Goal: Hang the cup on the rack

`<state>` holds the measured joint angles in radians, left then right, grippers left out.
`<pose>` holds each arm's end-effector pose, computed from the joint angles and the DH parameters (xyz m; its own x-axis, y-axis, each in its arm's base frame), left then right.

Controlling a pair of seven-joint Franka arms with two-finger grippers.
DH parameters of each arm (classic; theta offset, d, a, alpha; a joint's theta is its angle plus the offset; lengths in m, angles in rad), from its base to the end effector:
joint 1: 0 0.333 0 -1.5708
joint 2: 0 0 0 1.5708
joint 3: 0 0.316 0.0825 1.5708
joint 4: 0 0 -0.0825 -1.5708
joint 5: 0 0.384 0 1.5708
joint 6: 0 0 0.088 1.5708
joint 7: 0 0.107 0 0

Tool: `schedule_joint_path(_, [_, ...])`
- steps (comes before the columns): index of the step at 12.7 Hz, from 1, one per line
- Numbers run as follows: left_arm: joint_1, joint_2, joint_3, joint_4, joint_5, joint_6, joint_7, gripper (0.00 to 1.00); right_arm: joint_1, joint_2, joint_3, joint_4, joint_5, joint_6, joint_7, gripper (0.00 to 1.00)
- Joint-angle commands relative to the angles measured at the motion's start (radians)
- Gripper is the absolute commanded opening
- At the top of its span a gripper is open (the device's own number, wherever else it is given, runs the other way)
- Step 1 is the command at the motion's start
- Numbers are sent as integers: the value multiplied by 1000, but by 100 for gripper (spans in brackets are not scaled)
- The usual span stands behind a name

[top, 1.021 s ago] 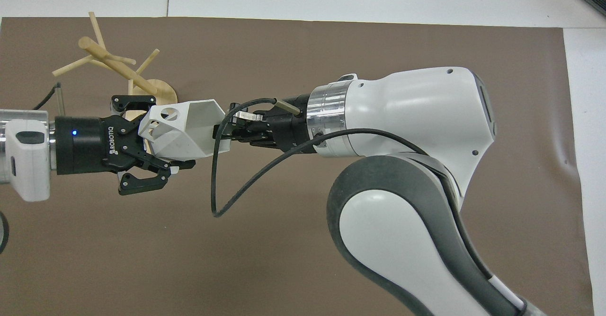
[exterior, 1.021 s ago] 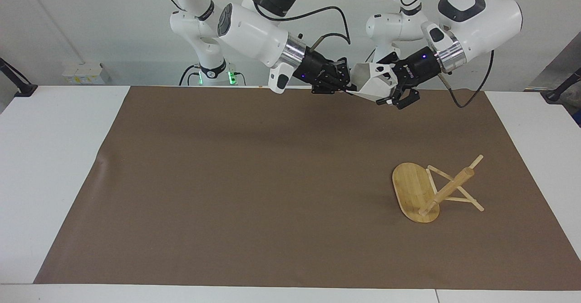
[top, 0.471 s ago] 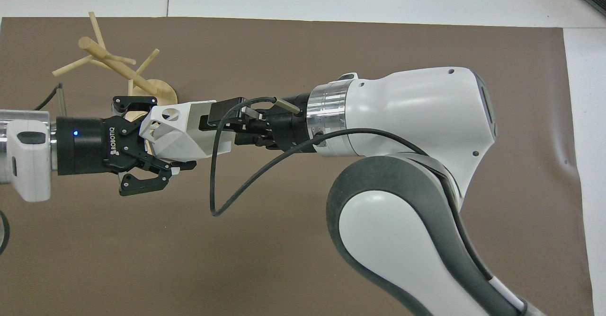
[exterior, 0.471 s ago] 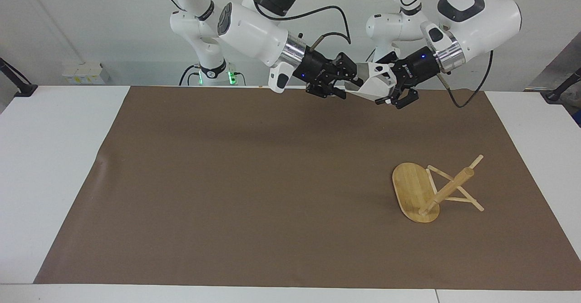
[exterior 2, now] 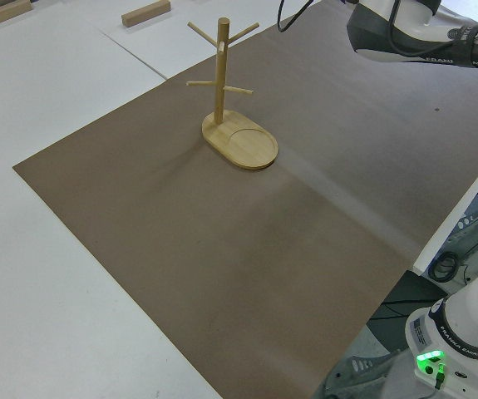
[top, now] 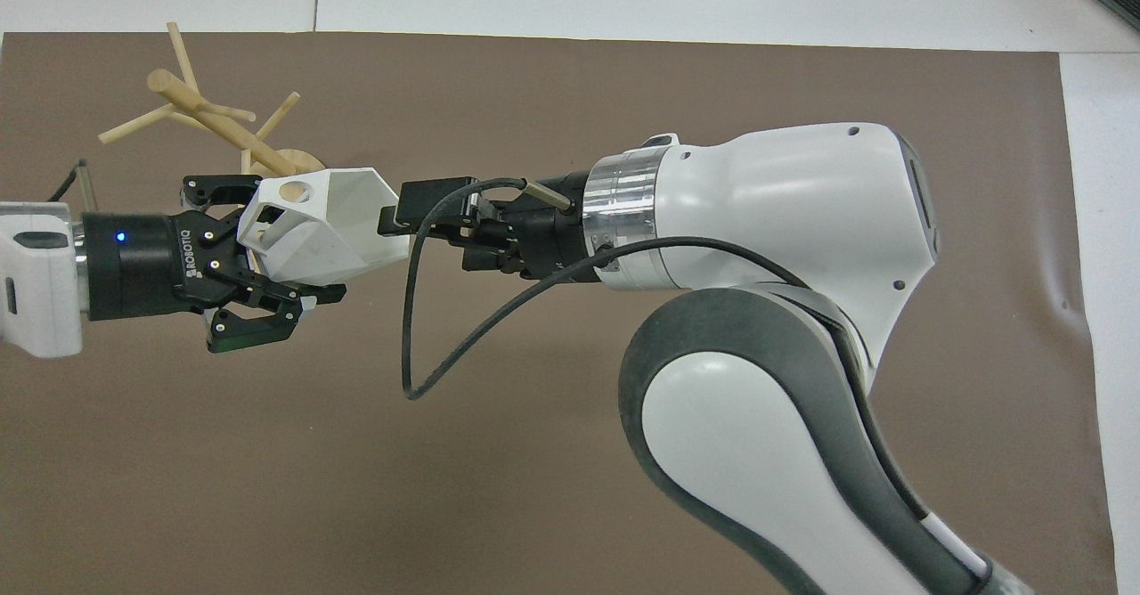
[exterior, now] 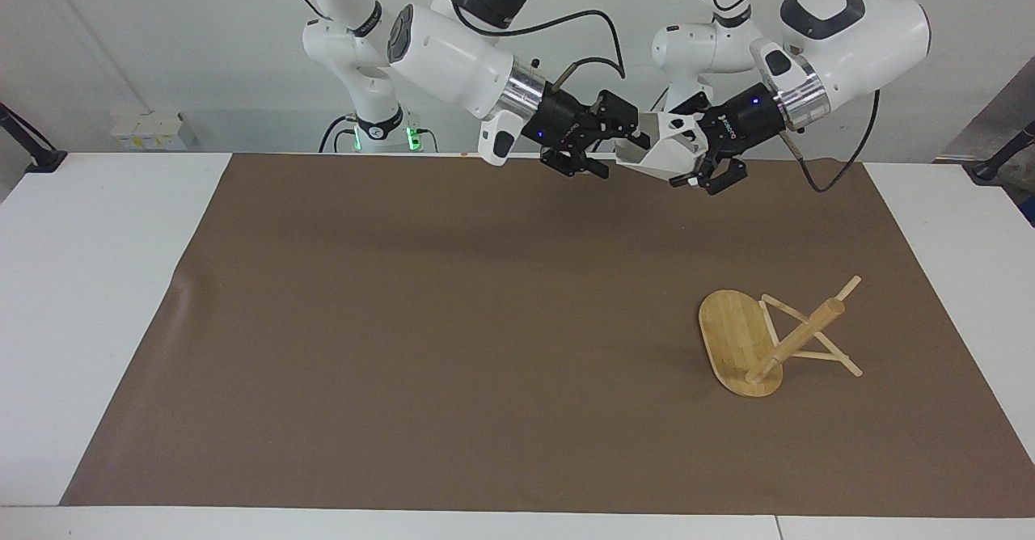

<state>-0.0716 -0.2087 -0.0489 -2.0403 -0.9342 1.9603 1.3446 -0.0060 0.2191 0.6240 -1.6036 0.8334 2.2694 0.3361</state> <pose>0.5052 -0.1162 0.5701 0.3510 -0.5643 0.7472 -0.9265 -0.3248 0.1900 0.5496 0.3652 0.5844 0.9891 -0.1253 -0.0767 -0.1336 -0.5505 -0.8241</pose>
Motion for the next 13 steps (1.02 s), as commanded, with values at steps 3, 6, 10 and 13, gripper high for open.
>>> schedule_joint_path(3, [-4, -12, -5, -66, 60, 172, -125, 0, -15, -18, -90, -12, -216, 9, -9, 100])
schedule_joint_path(6, [-19, -6, -14, -93, 107, 293, -261, 0, -15, -35, -222, -13, -241, -1, -9, 100])
schedule_joint_path(10, [-40, 23, -25, -106, 196, 364, -572, 0, -17, -46, -375, -35, -255, -4, -12, 100])
schedule_joint_path(13, [-63, 58, -26, -86, 342, 382, -731, 0, -15, -60, -493, -64, -272, -33, -11, 100])
